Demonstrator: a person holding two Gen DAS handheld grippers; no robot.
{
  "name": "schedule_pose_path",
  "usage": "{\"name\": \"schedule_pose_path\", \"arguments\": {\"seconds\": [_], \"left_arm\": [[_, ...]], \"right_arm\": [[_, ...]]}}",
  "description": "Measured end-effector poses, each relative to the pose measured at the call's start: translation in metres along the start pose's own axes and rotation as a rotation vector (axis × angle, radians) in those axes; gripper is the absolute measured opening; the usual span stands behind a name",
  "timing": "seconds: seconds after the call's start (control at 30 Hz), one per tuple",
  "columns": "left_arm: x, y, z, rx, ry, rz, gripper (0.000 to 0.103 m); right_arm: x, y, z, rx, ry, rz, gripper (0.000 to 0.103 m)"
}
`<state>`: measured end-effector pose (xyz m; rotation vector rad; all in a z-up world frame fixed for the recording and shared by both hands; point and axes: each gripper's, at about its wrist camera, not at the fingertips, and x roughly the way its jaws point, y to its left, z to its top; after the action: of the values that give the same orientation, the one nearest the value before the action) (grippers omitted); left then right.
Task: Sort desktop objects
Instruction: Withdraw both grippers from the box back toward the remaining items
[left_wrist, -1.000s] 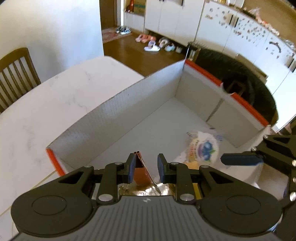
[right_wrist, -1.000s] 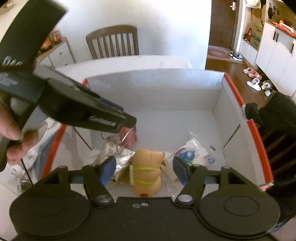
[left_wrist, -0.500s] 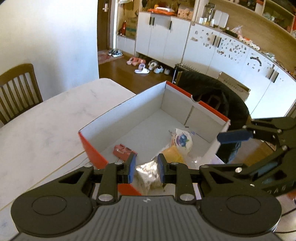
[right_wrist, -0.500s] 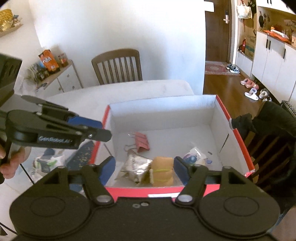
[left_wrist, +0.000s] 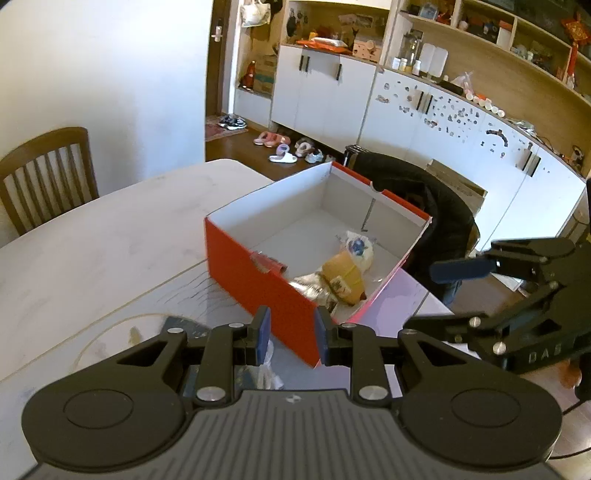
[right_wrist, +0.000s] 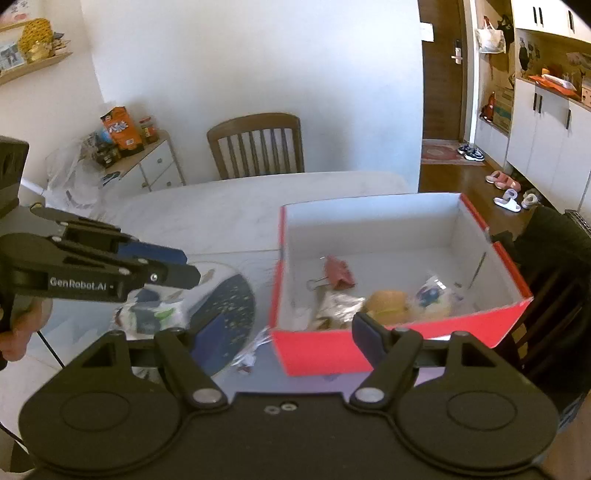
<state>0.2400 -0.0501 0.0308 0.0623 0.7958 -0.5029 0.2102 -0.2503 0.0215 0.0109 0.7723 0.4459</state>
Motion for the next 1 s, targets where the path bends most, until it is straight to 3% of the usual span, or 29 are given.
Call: {"name": "schedule_pose_path", "arguments": {"seconds": [0.27, 0.33, 0.37, 0.4, 0.43, 0.57, 0.63, 0.77, 0.87, 1.0], "left_arm": [[-0.027, 0.026, -0.038, -0.038, -0.010, 0.024, 0.025], [-0.032, 0.034, -0.049, -0.048, -0.008, 0.028, 0.032], [-0.035, 0.038, -0.054, -0.052, -0.007, 0.031, 0.049], [-0.037, 0.041, -0.059, -0.054, -0.009, 0.037, 0.073], [-0.040, 0.044, -0.064, -0.057, -0.015, 0.043, 0.077], [-0.049, 0.061, -0.081, -0.088, -0.015, 0.056, 0.078], [-0.052, 0.070, -0.090, -0.104, -0.012, 0.061, 0.084], [-0.054, 0.083, -0.106, -0.101, -0.016, 0.106, 0.087], [-0.053, 0.095, -0.117, -0.110, -0.017, 0.140, 0.103], [-0.047, 0.115, -0.132, -0.119, -0.004, 0.188, 0.103]], "right_arm": [[0.000, 0.049, -0.028, -0.023, -0.008, 0.014, 0.082], [0.000, 0.059, -0.035, -0.034, -0.007, 0.017, 0.082], [0.001, 0.066, -0.039, -0.042, -0.005, 0.020, 0.083], [0.002, 0.071, -0.042, -0.045, -0.003, 0.022, 0.083], [0.003, 0.076, -0.046, -0.043, -0.002, 0.025, 0.085], [0.009, 0.092, -0.057, -0.029, 0.006, 0.031, 0.085], [0.012, 0.100, -0.061, -0.028, 0.007, 0.028, 0.087], [0.021, 0.113, -0.066, -0.039, 0.003, 0.017, 0.097], [0.032, 0.121, -0.070, -0.049, 0.007, 0.014, 0.098], [0.048, 0.129, -0.075, -0.048, 0.010, 0.014, 0.098]]}}
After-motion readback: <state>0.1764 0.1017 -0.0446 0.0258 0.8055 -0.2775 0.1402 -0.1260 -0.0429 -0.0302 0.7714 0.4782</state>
